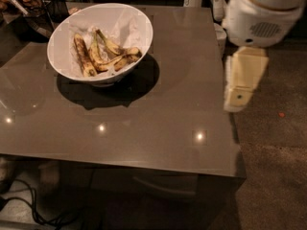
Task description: Pick banana from white bowl
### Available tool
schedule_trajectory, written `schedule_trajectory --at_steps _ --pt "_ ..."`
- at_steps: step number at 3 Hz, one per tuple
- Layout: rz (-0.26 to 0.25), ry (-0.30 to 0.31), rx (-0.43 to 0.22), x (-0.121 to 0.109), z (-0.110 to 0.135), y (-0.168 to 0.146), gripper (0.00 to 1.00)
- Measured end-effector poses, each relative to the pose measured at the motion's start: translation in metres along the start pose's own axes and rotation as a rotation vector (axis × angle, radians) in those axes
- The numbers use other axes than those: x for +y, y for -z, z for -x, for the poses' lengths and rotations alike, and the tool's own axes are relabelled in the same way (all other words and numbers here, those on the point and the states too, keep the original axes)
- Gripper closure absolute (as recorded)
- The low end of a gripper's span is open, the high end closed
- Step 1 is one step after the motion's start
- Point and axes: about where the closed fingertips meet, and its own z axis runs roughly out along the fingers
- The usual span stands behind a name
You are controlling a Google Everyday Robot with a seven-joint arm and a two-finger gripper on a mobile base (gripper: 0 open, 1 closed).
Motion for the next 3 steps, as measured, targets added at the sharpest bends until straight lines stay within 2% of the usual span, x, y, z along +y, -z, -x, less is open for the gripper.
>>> schedule_trajectory --at_steps 1,2,3 --pt "-0.017 0.008 -0.007 -0.004 0.005 0.001 0.0" --pt "0.011 -0.009 -0.067 -0.017 0.025 0.001 0.0" --pt "0.008 -0.018 -0.109 -0.052 0.066 0.013 0.0"
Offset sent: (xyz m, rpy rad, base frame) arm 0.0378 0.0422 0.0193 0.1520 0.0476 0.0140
